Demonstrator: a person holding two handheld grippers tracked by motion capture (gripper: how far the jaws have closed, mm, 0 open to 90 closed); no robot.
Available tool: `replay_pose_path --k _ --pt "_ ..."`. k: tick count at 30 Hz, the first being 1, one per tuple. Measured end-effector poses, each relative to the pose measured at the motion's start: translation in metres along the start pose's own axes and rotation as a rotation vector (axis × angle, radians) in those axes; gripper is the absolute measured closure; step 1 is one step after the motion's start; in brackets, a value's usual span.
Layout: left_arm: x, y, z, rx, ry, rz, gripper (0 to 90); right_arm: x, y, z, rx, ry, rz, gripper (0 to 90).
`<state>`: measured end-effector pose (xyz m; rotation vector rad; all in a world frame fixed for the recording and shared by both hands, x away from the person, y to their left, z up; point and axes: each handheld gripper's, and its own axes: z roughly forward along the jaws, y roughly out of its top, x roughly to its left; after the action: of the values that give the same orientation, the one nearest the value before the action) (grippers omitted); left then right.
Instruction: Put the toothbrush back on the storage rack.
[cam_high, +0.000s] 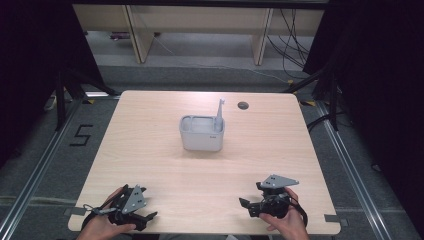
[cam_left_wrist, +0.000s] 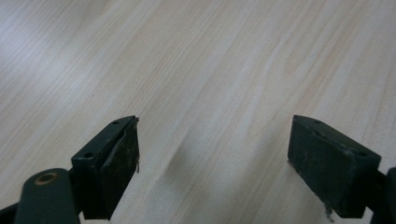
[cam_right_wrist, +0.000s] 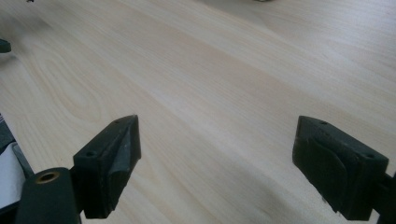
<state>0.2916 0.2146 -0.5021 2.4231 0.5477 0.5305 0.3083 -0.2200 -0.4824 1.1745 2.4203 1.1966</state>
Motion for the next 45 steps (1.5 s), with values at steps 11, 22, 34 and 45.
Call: replay_pose_path --k 11,22,34,45 --pt "0.0 0.0 0.0 0.0 0.0 0.0 16.3 0.005 -0.008 -0.004 0.003 -0.016 0.038 16.3" --pt "0.0 0.0 0.0 0.0 0.001 0.0 16.4 0.007 -0.014 -0.005 0.033 -0.033 -0.001 16.3" --pt "0.0 0.0 0.0 0.0 0.001 0.002 16.3 0.01 -0.015 -0.005 0.04 -0.031 -0.013 16.4" --pt "0.0 0.0 0.0 0.001 0.002 0.002 16.4 0.008 -0.014 -0.003 0.04 -0.016 -0.043 16.4"
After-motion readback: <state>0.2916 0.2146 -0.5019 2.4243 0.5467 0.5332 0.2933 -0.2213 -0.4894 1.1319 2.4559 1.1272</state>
